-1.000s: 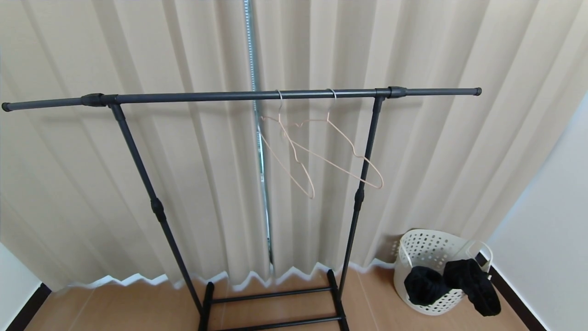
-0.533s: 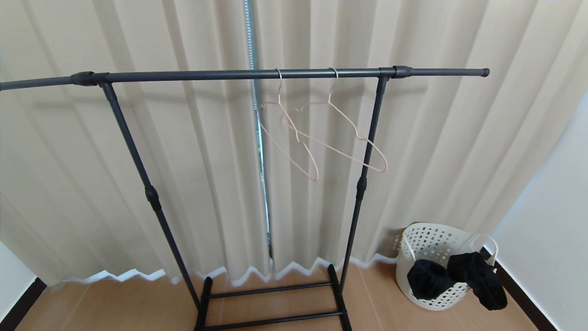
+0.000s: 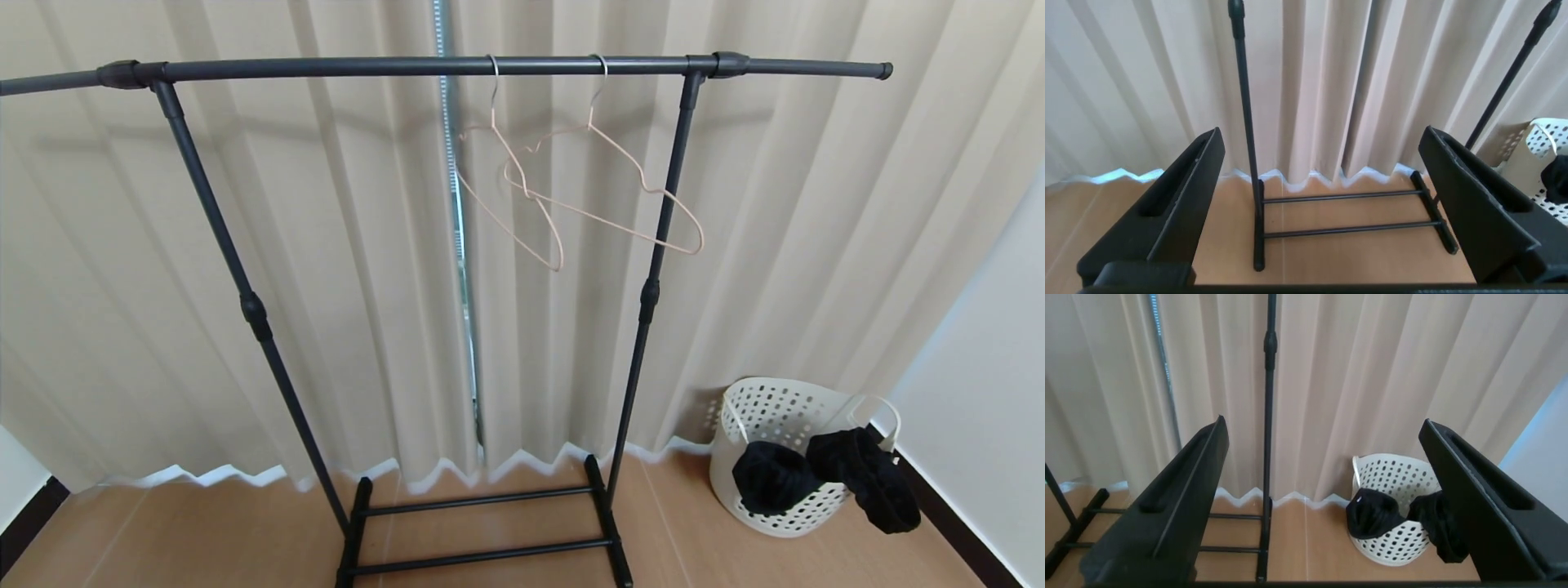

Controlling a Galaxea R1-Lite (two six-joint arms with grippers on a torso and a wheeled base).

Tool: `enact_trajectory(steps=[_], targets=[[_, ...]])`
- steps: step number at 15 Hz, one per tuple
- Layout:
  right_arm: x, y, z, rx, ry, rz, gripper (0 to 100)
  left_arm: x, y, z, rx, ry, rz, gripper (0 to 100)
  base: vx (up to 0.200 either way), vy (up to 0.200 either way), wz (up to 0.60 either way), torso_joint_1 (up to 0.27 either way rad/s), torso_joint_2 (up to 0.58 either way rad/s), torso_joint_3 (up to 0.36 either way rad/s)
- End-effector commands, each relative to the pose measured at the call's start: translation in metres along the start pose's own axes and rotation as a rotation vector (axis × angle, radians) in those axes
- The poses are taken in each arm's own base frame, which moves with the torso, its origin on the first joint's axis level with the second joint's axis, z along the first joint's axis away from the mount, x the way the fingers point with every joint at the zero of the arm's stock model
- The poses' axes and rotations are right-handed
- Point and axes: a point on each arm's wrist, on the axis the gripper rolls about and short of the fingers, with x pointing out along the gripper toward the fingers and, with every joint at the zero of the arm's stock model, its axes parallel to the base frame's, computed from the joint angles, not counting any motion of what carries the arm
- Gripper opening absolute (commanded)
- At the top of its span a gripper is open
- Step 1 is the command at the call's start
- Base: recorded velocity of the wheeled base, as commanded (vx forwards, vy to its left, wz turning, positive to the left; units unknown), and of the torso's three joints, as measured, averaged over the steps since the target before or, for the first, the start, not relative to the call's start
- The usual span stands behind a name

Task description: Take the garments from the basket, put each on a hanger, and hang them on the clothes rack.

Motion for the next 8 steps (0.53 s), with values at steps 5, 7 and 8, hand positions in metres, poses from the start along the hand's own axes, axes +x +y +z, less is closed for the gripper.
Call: enact_trajectory(steps=[5,7,8], targets=[[0.0001,0.0,0.0001,0.0,0.001,0.0,100,0.0001,0.0,0.0001,0.0,0.001,0.0,100,0.0,0.0,0.0,-0.162,0.5,0.335],[0.0001,0.0,0.0001,0.0,0.001,0.001,100,0.0001,0.0,0.0001,0.0,0.001,0.0,100,0.0,0.0,0.0,-0.139,0.49,0.342],[0.0001,0.0,0.0001,0.0,0.001,0.001,100,0.0001,0.0,0.0001,0.0,0.001,0.0,100,0.0,0.0,0.0,-0.129,0.48,0.349]])
